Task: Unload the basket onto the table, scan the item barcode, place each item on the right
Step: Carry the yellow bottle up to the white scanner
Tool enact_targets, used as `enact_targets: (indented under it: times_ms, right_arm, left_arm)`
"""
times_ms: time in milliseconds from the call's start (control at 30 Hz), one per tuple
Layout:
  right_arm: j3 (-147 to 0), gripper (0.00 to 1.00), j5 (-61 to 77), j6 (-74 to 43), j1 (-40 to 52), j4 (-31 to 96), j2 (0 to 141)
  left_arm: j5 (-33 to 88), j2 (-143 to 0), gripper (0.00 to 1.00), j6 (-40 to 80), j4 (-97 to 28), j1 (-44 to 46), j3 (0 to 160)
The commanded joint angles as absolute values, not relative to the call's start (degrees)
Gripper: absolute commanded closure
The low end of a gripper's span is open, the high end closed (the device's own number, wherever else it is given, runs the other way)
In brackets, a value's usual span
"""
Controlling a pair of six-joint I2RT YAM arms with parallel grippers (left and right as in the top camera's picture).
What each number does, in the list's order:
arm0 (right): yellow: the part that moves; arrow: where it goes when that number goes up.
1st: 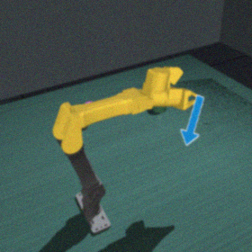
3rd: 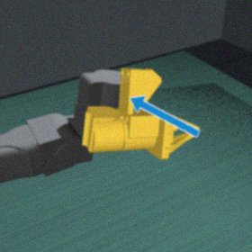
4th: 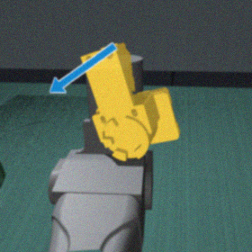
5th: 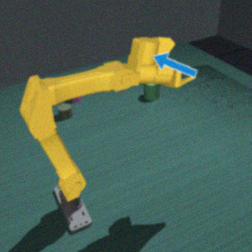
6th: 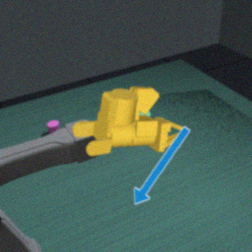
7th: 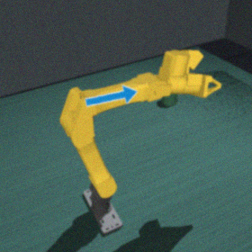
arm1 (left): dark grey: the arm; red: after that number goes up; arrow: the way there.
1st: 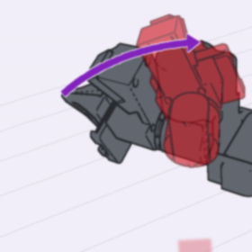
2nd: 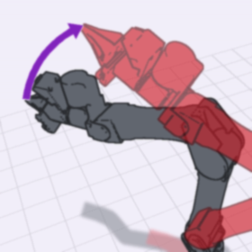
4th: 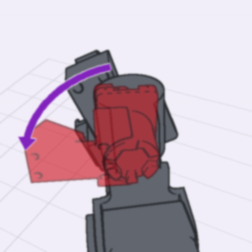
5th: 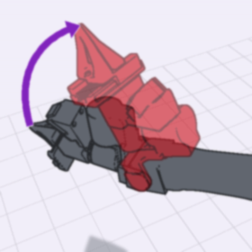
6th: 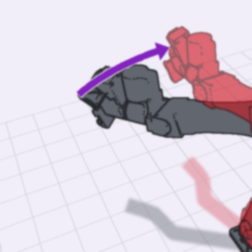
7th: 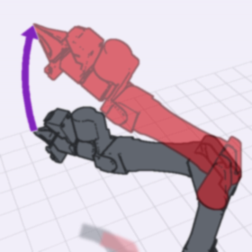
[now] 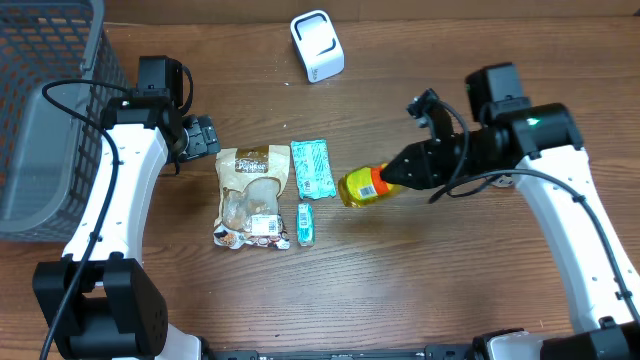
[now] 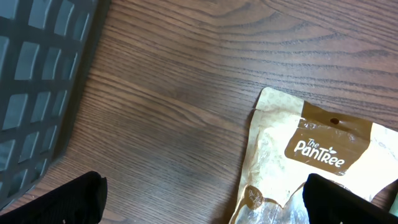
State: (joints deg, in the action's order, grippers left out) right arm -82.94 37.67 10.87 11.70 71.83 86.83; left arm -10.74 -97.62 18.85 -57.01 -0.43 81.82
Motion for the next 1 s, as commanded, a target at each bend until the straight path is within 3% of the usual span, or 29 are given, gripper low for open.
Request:
enact_targets:
  times_ms: [0, 200, 467, 700, 967]
  right_arm:
    - [-86.76, 0.96, 27.77, 2.61, 15.68, 69.76, 85.12]
    - [-97.95, 0.96, 14.04, -0.27, 21.61, 68.97, 85.21]
    - [-112.71, 0.97, 6.85, -0.21, 22.55, 62.11, 85.21]
    - [-114.24, 0.96, 5.58, 0.89, 22.55, 55.42, 88.12]
    - [-114.24, 0.96, 2.66, 9.96, 22.9, 49.95, 97.17]
  left_arm:
    - [-10.9, -97.38, 0.0, 17.8, -56.71, -0.36, 82.65]
    - [-10.9, -97.38, 0.01, 17.8, -56.71, -0.36, 82.65]
    - [-10.9, -97.38, 0.0, 17.78, -56.71, -0.36, 82.65]
    - [-10.9, -97.38, 0.0, 17.78, -56.71, -0.36, 82.65]
    - [-10.9, -97.38, 0.0, 17.78, -56.71, -0.36, 82.65]
